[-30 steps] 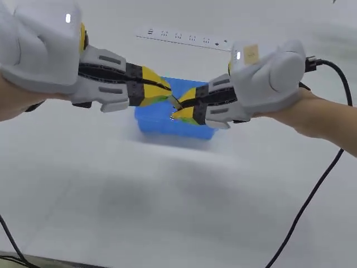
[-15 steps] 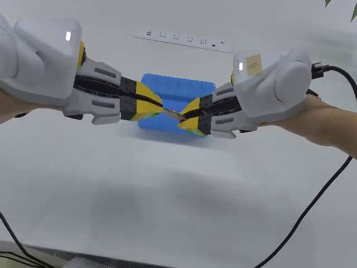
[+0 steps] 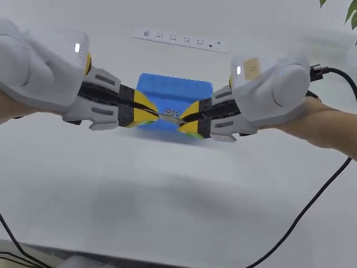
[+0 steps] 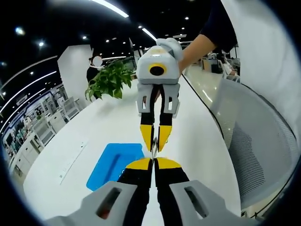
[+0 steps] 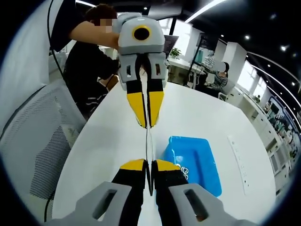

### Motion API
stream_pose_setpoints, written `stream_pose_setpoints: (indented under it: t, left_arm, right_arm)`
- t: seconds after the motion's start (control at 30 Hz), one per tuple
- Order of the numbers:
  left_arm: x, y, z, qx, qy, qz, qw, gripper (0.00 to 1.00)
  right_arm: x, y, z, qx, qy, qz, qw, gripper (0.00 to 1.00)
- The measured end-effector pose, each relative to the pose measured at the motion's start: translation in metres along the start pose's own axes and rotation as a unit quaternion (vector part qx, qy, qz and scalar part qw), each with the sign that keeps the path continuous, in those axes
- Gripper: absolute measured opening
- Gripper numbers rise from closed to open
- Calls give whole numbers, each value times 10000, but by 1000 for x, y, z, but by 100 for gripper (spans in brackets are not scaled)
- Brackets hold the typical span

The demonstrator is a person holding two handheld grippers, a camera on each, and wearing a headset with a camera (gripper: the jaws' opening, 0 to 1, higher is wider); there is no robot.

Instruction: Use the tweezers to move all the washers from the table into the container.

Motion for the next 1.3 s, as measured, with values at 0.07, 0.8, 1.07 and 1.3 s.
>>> stream_pose_setpoints:
  t: [0.07, 0.8, 1.07, 1.3]
  left_arm:
    - [-9, -4, 2, -14, -14, -199, 9998, 6]
    - [-79, -71, 11, -195, 515, -1429, 9882, 5]
    - [-77, -75, 7, -226, 830, -1399, 9864, 6]
    - [-74, -77, 8, -267, 875, -1476, 9848, 12]
  right_arm:
    - [-3, -1, 0, 41, -23, -37, 10000, 8]
    - [-65, -50, -4, 315, -663, -905, 9932, 8]
    - [-73, -52, -2, 272, -772, -999, 9916, 9]
    - [-72, -57, 2, 289, -778, -1073, 9908, 11]
Point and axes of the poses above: the centre of the closed fingertips' face, and the gripper's own axes: y roughly backward along the fingers, z roughly to its right, x roughly out of its top, the point moved 10 cm from there along y, roughly backward along the fingers, and after that the axes turned 1 degree about z, right-handed, at the moved point
